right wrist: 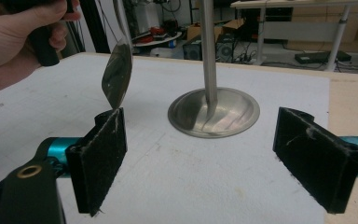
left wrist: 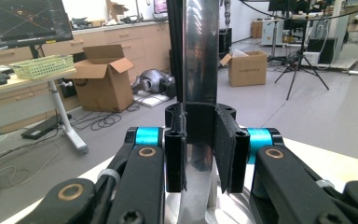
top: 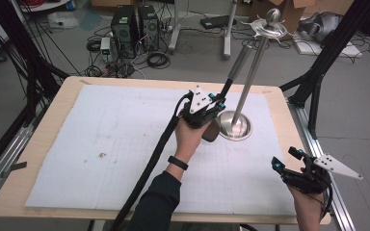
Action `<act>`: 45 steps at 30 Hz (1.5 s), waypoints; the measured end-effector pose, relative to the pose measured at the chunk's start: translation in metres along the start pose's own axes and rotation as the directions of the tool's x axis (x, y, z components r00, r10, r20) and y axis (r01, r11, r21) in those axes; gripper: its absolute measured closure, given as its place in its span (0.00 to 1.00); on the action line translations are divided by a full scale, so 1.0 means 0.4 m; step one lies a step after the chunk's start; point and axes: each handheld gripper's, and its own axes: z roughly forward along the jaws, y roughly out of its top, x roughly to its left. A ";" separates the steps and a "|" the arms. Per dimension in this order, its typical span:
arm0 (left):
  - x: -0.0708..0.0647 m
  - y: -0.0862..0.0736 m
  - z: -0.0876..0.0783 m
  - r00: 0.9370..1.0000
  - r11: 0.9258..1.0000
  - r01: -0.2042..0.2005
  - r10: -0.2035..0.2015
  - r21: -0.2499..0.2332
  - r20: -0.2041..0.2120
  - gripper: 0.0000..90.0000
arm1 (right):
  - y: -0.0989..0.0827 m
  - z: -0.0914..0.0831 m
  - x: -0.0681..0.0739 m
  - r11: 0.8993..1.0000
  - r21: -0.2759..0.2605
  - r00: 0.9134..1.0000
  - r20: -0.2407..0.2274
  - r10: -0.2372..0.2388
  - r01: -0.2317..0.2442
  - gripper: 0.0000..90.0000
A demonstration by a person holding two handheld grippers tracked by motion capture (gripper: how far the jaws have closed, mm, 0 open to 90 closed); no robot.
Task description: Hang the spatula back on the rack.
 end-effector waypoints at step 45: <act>0.078 0.024 -0.366 0.999 0.996 0.037 -0.038 0.080 0.012 0.25 | 0.002 0.018 0.007 1.000 0.011 1.000 -0.015 -0.012 0.012 0.18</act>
